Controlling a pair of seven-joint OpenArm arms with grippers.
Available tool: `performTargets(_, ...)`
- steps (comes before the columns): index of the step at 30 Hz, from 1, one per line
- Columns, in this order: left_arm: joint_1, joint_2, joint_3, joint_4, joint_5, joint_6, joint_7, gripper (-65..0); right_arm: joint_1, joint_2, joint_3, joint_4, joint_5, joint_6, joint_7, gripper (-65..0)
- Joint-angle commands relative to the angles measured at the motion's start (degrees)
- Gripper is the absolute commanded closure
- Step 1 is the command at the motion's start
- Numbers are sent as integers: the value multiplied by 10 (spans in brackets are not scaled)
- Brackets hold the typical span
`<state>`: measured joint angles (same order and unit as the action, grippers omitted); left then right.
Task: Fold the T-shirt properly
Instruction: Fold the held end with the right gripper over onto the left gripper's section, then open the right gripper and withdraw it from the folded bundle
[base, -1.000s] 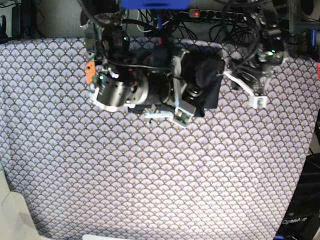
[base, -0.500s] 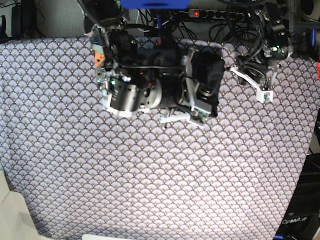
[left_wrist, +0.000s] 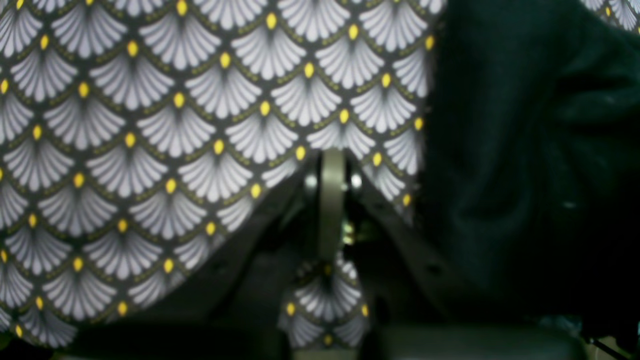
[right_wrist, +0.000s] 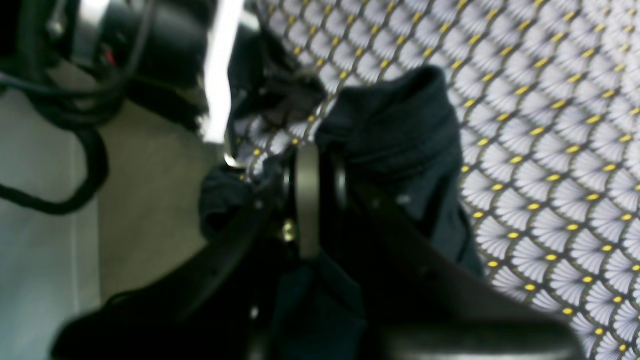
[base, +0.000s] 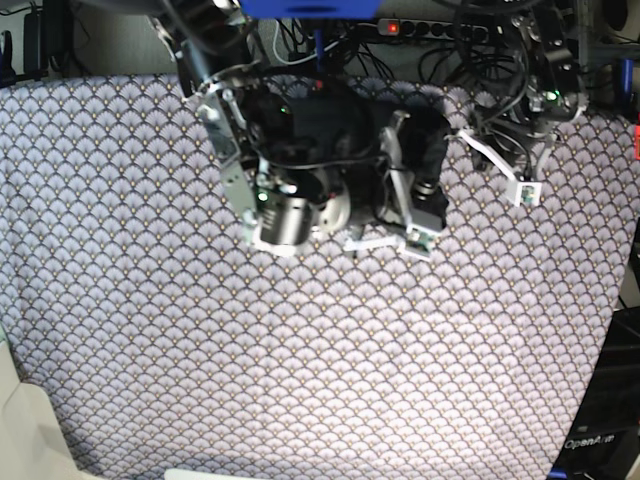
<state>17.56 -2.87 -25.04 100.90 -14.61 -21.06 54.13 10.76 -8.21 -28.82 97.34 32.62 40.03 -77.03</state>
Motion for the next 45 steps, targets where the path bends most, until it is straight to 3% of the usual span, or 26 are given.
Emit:
performTargets(1,-1,-2,-1,11,-6,-3,-8,0,17,-8,-9,3,16,0,25,0)
performTargets(18,26,-8,-1,90,1,-3,-8,0,42,-8,-67,-102,16,0,105,-1)
performTargets(25,28,-9,-2,89,1,-3,-7,0,49,-8,-65,-104,15,0,109,-76)
performTargets(33,43,-9,-2,92,1,-3,-7,0,60,-8,-66,-116,15,0,108,-238)
performTargets(39,58,-9,-2,95,1,-4,-8,0,76,-8,-65,-112,16,0,101,-242)
performTargets(42,67,-9,-2,104,1,-4,-8,0,88,17,-63,-95,16,0,84,-229)
performTargets(45,85,-9,-2,115,1,-5,-8,0,99,60,-63,-53,16,0,64,-173)
